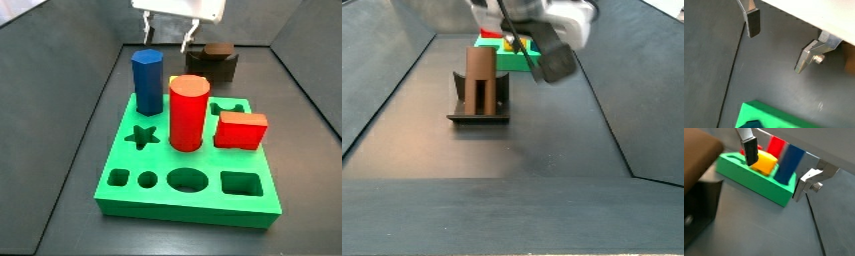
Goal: Pick up the square-circle object. Move up. Place the square-circle object on the fixture. Regrasp the square-circle object. Rotate the square-circle object. Move to above the board. Insert the square-circle object.
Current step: Regrasp the square-circle object.
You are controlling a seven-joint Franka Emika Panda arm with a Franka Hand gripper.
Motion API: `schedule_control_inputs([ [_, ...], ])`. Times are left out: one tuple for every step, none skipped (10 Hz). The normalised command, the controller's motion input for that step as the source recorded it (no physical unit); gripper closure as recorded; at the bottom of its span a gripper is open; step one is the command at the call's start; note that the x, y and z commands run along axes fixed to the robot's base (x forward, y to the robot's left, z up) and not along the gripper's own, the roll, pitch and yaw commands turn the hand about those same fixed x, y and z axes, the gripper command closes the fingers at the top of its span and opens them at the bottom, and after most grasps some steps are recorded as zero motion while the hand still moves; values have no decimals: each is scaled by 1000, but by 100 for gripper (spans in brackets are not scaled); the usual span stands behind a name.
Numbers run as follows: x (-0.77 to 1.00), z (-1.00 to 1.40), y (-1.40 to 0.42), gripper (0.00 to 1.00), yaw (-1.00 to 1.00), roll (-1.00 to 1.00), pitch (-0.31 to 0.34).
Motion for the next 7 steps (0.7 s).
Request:
schedule_control_inputs([
  [-48,2,-301,0,-1000,775,-192],
  [-39,8,-67,0,-1000,763,-227],
  [-35,10,-15,0,-1000,752,-252],
  [-39,5,-13,0,-1000,741,-286],
  [-43,8,-12,0,-1000,735,-301],
  [-52,15,-10,0,-1000,723,-328],
  [-53,11,-13,0,-1000,711,-346],
])
